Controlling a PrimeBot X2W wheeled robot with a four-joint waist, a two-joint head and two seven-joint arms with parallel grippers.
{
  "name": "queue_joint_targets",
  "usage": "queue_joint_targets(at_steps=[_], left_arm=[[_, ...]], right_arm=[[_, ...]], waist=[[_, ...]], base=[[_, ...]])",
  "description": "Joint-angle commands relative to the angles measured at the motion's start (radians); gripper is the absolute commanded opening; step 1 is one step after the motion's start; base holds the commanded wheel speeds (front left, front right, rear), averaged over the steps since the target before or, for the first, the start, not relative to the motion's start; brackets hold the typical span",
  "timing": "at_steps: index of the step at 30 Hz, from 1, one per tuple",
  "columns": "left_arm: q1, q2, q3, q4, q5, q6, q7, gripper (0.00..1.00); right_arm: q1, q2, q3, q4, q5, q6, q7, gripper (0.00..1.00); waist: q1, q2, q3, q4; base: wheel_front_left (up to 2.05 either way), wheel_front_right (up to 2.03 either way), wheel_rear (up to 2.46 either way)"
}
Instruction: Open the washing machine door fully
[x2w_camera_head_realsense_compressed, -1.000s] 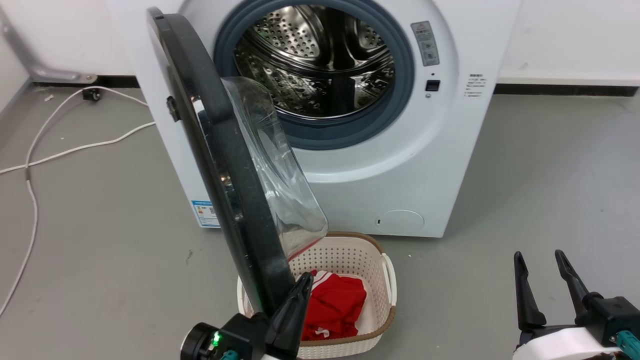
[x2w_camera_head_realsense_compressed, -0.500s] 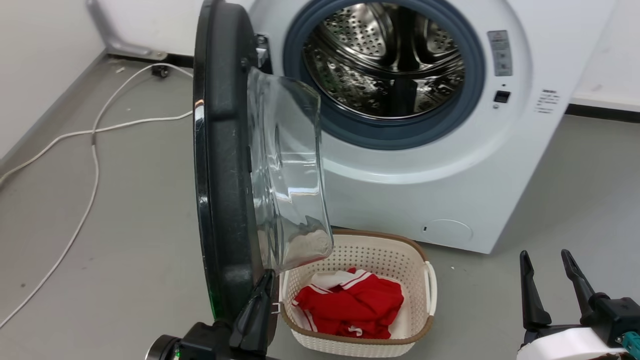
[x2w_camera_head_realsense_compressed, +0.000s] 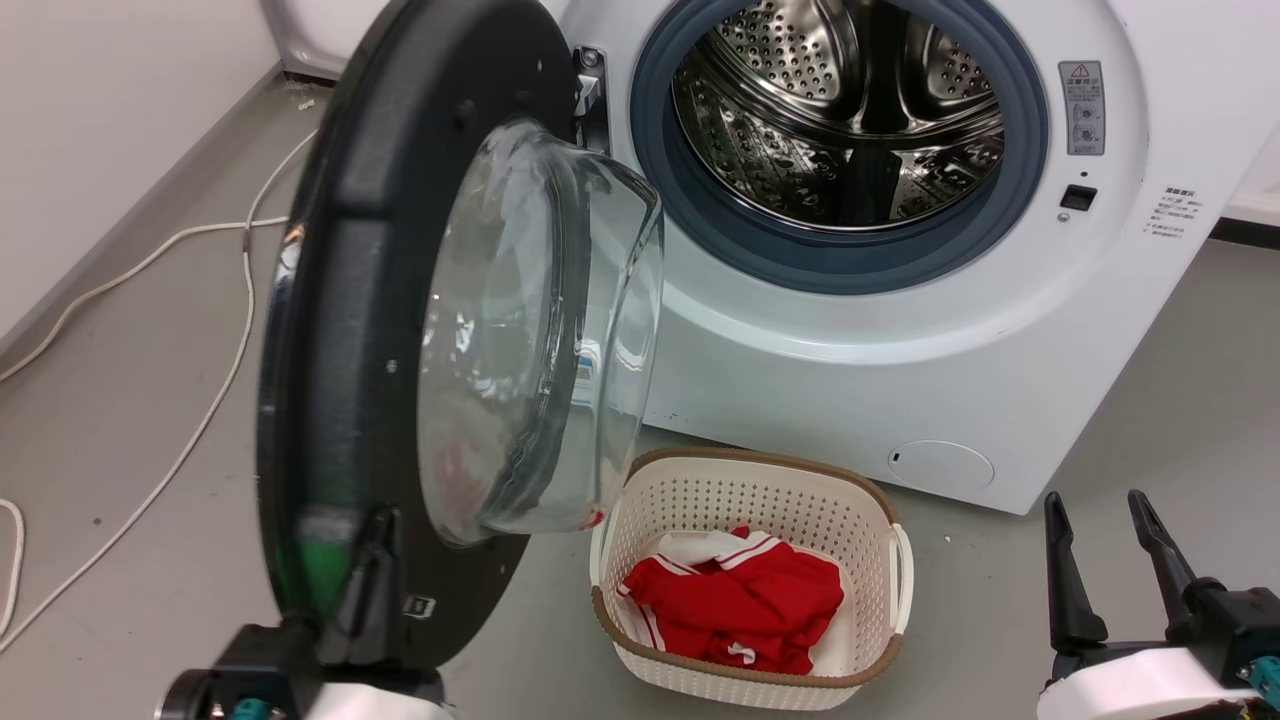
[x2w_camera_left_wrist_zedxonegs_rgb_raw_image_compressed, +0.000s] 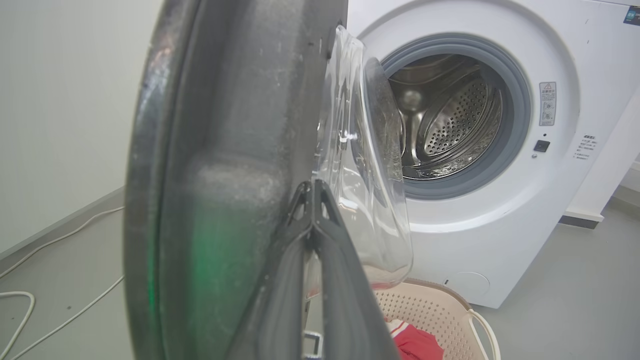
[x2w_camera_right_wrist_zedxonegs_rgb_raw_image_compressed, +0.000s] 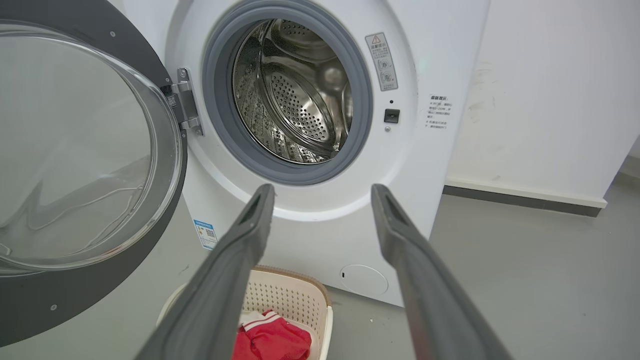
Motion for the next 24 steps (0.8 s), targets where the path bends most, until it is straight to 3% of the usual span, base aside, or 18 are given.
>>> queue_joint_targets(at_steps=[1, 24], left_arm=[[-0.02, 0.012, 0.021, 0.008, -0.008, 0.004, -0.008, 0.0], [-0.123, 0.177, 0.326, 0.133, -0.102, 0.034, -0.049, 0.0]], right_arm=[[-0.013, 0.001, -0.001, -0.004, -0.006, -0.001, 0.004, 1.0], [-0.057, 0.002, 0.01, -0.023, -0.012, -0.001, 0.021, 1.0]], waist=[[-0.0001, 0.0, 0.003, -0.001], [-0.0001, 0.0, 0.095, -0.114]], base=[[0.0, 0.0, 0.0], [0.0, 0.0, 0.0]])
